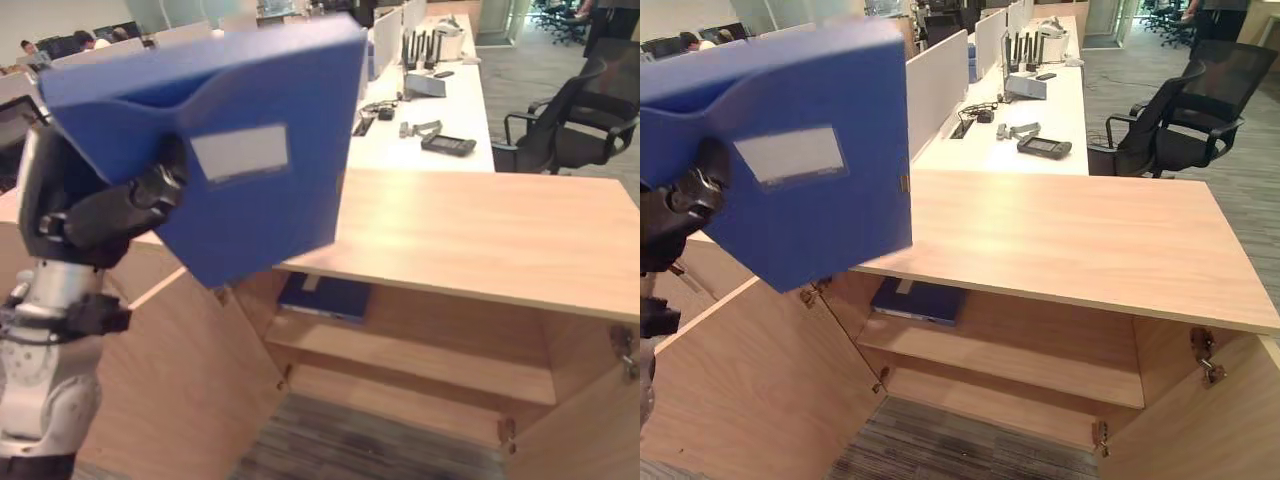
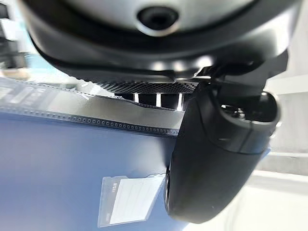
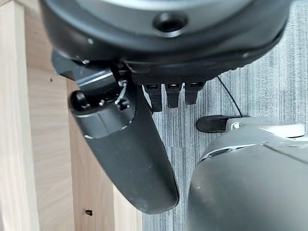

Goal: Put the empty folder in the office cabinet

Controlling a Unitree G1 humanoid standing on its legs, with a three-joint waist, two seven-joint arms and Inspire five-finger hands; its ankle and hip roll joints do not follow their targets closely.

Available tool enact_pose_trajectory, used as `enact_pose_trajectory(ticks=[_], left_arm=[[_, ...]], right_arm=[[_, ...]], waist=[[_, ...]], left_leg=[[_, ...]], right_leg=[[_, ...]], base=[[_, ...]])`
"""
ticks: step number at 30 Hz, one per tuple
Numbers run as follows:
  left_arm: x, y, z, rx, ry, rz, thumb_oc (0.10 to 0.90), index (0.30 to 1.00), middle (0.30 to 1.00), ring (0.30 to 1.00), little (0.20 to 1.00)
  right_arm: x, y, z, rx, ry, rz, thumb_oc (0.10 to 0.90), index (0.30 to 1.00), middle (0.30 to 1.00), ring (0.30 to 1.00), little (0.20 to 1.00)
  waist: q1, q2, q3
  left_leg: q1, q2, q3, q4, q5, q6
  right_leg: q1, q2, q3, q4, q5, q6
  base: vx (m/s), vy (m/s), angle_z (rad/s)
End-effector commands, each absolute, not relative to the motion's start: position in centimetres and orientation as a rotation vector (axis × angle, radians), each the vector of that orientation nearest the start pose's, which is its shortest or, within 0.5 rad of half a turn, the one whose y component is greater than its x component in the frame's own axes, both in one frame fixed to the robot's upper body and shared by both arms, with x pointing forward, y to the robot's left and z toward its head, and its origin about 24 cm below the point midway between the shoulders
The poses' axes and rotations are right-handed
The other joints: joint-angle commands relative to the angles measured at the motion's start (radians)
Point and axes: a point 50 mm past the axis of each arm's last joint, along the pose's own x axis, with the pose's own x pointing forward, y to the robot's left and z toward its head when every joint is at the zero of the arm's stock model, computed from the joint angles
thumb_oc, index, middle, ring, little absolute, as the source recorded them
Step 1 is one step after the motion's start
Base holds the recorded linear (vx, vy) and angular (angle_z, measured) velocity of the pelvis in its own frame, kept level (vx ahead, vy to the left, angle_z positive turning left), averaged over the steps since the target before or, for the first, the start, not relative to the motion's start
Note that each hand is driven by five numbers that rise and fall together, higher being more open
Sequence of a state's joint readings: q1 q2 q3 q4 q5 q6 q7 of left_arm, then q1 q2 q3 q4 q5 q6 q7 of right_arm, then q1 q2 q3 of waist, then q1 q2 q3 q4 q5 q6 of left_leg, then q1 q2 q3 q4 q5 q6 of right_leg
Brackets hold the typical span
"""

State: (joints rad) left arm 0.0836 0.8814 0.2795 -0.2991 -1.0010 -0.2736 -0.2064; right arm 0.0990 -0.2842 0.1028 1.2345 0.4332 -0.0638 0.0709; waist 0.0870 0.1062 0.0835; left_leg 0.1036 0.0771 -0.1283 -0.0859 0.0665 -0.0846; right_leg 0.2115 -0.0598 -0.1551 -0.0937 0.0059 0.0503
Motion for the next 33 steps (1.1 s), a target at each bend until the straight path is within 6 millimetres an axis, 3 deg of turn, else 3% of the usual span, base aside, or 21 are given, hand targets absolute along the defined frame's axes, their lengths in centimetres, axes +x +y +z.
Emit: enact_pose_trajectory(ticks=[1, 9, 19, 26, 31, 32, 33], left_arm=[[20.5, 28.6, 28.7, 0.025, -0.875, -0.317, 0.4, 0.3, 0.3, 0.3, 0.3], [21.6, 28.1, 27.8, 0.069, -0.622, -0.525, 0.4, 0.3, 0.3, 0.3, 0.3], [22.1, 24.8, 28.6, 0.226, -0.494, -0.797, 0.4, 0.3, 0.3, 0.3, 0.3], [23.3, 22.1, 26.6, 0.276, -0.311, -0.944, 0.4, 0.3, 0.3, 0.3, 0.3], [23.8, 21.8, 24.5, 0.222, -0.25, -0.931, 0.4, 0.3, 0.3, 0.3, 0.3], [23.8, 21.7, 24.1, 0.201, -0.253, -0.922, 0.4, 0.3, 0.3, 0.3, 0.3], [23.9, 21.9, 23.1, 0.161, -0.235, -0.894, 0.4, 0.3, 0.3, 0.3, 0.3]], right_arm=[[8.8, -26.3, -15.3, 0.055, 1.125, -0.27, 0.8, 0.9, 0.9, 0.9, 0.9], [8.6, -26.3, -15.4, 0.035, 1.151, -0.217, 0.8, 0.9, 0.9, 0.9, 0.9], [8.4, -25.9, -15.5, -0.045, 1.199, -0.105, 0.8, 0.9, 0.9, 0.9, 0.9], [9.3, -25.8, -15.4, -0.066, 1.183, -0.095, 0.8, 0.9, 0.9, 0.9, 0.9], [11.2, -24.8, -15.1, -0.027, 1.113, -0.079, 0.8, 0.9, 0.9, 0.9, 0.9], [12.0, -24.4, -14.9, -0.008, 1.078, -0.07, 0.8, 0.9, 0.9, 0.9, 0.9], [14.1, -23.5, -14.1, 0.036, 0.979, -0.037, 0.8, 0.9, 0.9, 0.9, 0.9]], waist=[[0.0, -0.005, -0.005], [0.007, 0.002, -0.01], [0.006, 0.001, -0.014], [-0.002, -0.002, -0.009], [-0.003, -0.008, -0.001], [-0.003, -0.011, 0.001], [-0.006, -0.016, 0.008]], left_leg=[[0.036, 0.059, 0.035, -0.001, -0.043, -0.062], [0.034, 0.061, 0.034, -0.001, -0.038, -0.064], [0.044, 0.062, 0.039, -0.001, -0.051, -0.063], [0.049, 0.06, 0.051, -0.001, -0.055, -0.056], [0.049, 0.059, 0.058, -0.001, -0.057, -0.053], [0.049, 0.059, 0.06, -0.001, -0.057, -0.053], [0.048, 0.059, 0.064, -0.001, -0.057, -0.052]], right_leg=[[0.019, -0.048, -0.027, 0.029, -0.09, 0.071], [0.018, -0.052, -0.029, 0.034, -0.088, 0.078], [0.025, -0.057, -0.026, 0.036, -0.095, 0.087], [0.022, -0.063, -0.015, 0.039, -0.089, 0.092], [0.018, -0.067, -0.009, 0.037, -0.084, 0.094], [0.017, -0.067, -0.006, 0.037, -0.082, 0.095], [0.01, -0.067, -0.001, 0.037, -0.08, 0.096]], base=[[-0.02, -0.002, 0.1], [-0.01, 0.004, 0.04], [0.0, 0.001, 0.0], [0.0, 0.002, -0.01], [0.0, 0.01, -0.09], [0.0, 0.012, -0.08], [0.0, 0.012, -0.07]])
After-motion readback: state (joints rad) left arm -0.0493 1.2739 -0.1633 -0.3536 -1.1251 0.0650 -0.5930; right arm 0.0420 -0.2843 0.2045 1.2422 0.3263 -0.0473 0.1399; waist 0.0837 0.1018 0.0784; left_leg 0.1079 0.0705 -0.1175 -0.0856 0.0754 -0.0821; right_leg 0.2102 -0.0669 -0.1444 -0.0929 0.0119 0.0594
